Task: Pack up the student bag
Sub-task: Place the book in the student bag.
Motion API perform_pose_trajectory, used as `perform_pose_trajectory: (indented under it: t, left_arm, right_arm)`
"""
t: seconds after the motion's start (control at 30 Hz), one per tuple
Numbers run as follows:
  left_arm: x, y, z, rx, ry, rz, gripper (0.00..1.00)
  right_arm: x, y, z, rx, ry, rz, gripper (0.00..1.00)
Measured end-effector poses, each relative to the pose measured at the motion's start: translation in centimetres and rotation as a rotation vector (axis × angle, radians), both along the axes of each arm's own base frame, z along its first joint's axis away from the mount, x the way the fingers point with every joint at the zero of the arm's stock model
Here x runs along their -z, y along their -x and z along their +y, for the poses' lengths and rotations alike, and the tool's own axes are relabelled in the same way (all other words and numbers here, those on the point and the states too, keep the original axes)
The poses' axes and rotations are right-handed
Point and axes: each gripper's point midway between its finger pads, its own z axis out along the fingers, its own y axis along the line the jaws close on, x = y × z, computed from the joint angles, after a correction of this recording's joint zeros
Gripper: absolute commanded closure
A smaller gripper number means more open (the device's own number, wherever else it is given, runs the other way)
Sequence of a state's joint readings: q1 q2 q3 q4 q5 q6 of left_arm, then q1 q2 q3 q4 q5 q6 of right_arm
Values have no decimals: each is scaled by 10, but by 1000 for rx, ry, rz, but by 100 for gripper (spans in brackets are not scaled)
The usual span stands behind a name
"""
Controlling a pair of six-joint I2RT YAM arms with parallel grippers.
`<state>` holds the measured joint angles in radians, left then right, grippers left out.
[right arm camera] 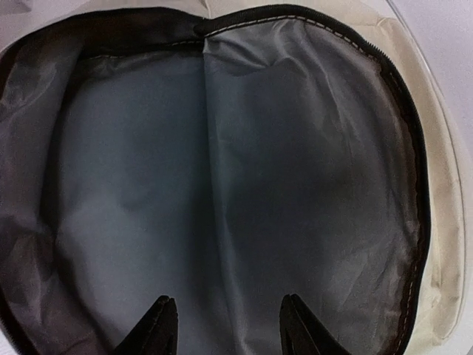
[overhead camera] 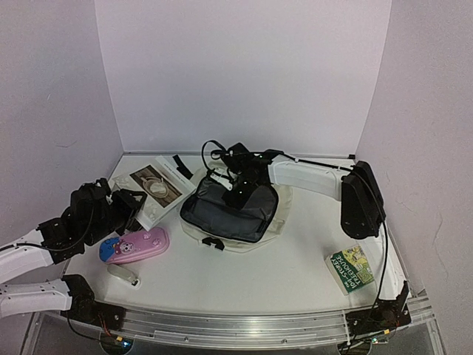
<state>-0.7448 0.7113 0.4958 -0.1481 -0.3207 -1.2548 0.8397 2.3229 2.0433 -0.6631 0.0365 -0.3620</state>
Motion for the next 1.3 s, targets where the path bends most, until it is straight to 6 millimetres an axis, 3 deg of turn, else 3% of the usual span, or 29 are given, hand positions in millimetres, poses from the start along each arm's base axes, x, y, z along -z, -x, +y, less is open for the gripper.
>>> perform_pose_trajectory:
  t: [0.3,0.47,0.57,0.83,1.17,1.3]
  left_arm:
    - [1,2,5,-24,20,8,100]
    - [8,1,4,-21,7,27,100]
    - [13,2,3,-18,5,40,100]
    - [20,4,4,-19,13,55,100]
    - [24,5,4,-19,10,60,100]
    - [23,5,5,-24,8,58,100]
  right_arm:
    - [20,-24,-1,13,77,-101,51]
    - [27,-31,-5,17,115,-138,53]
    - [33,-36,-7,30,132,-159,49]
    - [46,-32,-10,46,129,-140,42]
    - [20,-9,6,21,39,-88,37]
    - [23,1,14,-1,60,-97,39]
